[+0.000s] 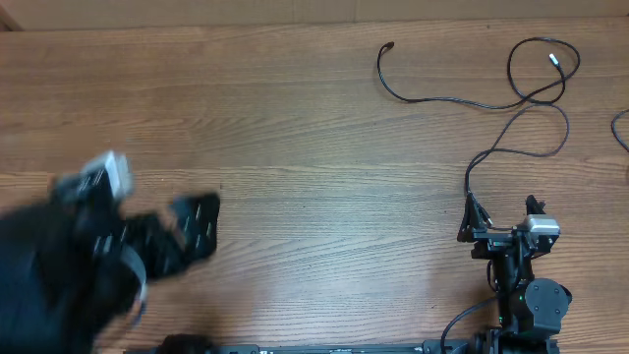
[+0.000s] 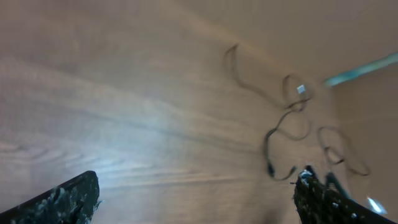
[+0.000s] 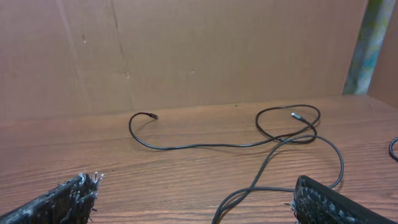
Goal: Untangle cables
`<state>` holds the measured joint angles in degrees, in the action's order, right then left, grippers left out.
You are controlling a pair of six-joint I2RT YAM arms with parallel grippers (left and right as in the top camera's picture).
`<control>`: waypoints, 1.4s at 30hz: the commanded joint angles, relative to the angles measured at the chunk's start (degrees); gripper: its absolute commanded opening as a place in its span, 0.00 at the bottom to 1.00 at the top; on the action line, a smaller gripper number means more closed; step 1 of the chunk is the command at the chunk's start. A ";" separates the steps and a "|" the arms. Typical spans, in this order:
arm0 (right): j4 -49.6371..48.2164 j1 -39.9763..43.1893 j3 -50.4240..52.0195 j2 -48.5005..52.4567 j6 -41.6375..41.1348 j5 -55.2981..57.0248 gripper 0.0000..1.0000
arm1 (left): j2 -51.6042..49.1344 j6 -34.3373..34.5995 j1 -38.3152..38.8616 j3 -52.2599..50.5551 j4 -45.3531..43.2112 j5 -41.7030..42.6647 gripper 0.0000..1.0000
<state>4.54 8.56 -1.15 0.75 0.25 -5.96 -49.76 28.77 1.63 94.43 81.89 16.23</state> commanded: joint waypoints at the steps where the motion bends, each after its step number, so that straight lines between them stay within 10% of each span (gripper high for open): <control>1: -0.24 0.20 0.70 0.02 0.26 0.37 1.00 | 8.72 -0.04 -0.09 0.46 0.22 -0.28 0.99; 22: -0.24 0.20 0.70 0.02 0.26 0.37 1.00 | 37.07 -0.02 -0.50 0.44 14.97 -0.11 1.00; 42: -0.24 0.20 0.70 0.02 0.26 0.37 1.00 | 49.48 -2.21 -2.03 -14.88 5.40 -4.37 1.00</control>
<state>4.54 8.56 -1.13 0.82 0.25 -5.93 -1.13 28.73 -0.05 82.04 89.93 14.17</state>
